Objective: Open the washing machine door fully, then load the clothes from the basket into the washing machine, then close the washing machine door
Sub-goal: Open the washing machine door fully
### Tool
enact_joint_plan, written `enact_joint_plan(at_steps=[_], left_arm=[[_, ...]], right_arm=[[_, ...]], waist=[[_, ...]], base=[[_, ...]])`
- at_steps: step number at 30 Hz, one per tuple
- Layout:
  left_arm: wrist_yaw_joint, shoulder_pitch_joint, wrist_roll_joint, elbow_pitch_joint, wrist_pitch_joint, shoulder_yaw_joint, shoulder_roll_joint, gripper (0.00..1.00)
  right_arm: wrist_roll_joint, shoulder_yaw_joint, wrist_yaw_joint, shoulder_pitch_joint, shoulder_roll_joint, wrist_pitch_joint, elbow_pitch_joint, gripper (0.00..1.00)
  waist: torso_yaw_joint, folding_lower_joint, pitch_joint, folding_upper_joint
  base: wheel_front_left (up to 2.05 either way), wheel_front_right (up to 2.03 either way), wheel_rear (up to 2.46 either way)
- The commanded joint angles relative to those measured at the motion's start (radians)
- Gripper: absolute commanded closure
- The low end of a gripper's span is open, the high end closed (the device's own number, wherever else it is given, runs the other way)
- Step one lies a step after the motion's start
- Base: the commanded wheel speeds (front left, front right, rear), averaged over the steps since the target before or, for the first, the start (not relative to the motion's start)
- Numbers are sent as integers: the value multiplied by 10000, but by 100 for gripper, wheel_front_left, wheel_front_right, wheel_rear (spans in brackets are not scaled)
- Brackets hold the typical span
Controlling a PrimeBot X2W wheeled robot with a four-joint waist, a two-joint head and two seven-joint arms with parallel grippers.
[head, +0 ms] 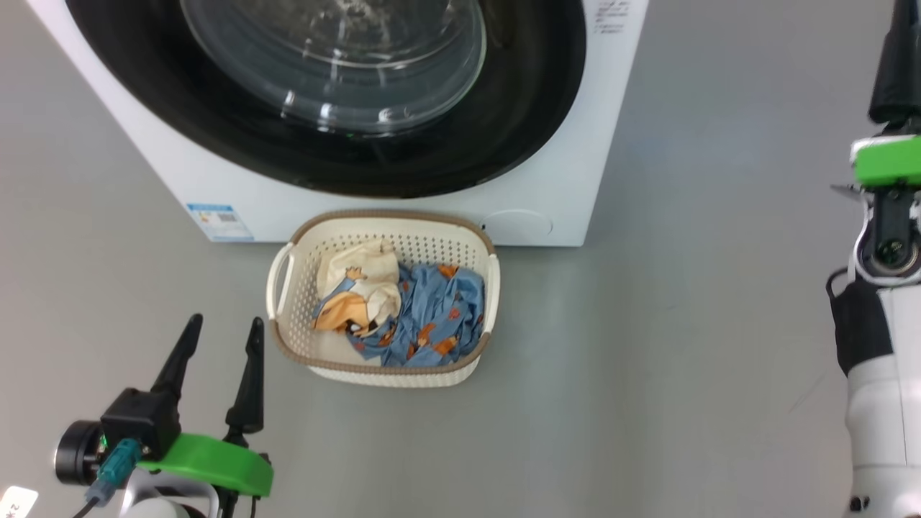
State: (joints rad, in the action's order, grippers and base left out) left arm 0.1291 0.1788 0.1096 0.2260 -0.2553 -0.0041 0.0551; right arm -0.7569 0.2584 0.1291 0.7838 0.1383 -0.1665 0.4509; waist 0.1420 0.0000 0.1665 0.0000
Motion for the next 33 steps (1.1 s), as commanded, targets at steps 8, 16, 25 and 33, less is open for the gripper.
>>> enact_joint_plan(at_steps=[8, 16, 25, 33], left_arm=[[15, 646, 30, -309, -65, 210, 112, 0], [15, 935, 63, -212, -65, -32, 24, 0], [15, 1364, 157, -192, -65, -190, -29, 0], [-22, 1633, 411, -167, -65, -472, -45, 0]], right_arm=[[-1632, 1101, 16, 1295, -481, 829, 743, 100], [-2179, 1779, 16, 2200, -572, 1706, 1666, 100], [-2265, 1871, 16, 3425, -658, 3885, 2752, 100], [-2124, 2188, 16, 4619, -711, 5249, 3544, 100]], waist=[[366, 0, 699, 0], [521, 0, 1188, 0], [714, 0, 1679, 0], [949, 0, 2064, 0]], base=[[0, 0, 0], [0, 0, 0], [0, 0, 0], [0, 0, 0]])
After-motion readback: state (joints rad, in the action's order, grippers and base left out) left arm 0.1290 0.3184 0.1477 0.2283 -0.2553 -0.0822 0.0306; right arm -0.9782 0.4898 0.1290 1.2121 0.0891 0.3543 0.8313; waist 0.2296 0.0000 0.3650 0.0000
